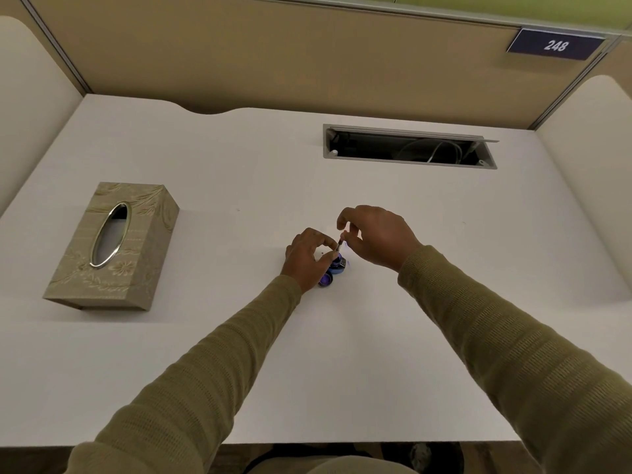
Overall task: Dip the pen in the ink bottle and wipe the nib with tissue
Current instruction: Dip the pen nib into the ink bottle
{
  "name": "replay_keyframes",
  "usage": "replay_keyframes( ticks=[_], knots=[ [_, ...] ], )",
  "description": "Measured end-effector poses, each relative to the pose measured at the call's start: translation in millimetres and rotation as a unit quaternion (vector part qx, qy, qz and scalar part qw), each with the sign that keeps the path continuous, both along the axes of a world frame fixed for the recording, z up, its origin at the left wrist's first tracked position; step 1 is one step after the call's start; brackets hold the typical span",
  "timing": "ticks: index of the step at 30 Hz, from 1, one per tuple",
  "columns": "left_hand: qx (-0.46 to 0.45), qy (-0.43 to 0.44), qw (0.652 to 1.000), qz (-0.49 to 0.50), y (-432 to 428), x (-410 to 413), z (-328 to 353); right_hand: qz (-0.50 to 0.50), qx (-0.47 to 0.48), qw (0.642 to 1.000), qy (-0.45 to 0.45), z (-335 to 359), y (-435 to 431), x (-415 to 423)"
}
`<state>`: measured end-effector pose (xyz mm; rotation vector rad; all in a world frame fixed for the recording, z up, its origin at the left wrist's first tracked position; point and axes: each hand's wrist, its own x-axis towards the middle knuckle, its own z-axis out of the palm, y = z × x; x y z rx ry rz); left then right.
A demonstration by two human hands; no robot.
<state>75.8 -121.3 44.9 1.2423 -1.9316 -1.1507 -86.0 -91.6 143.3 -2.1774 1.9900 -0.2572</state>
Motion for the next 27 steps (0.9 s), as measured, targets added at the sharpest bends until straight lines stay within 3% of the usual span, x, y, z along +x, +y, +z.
replay_keyframes(
  ticks=[27],
  knots=[
    [-0.005, 0.0, 1.0, 0.0, 1.9, 3.1, -2.5, -0.025, 0.019, 0.999, -0.012, -2.0, 0.4, 2.4]
  ],
)
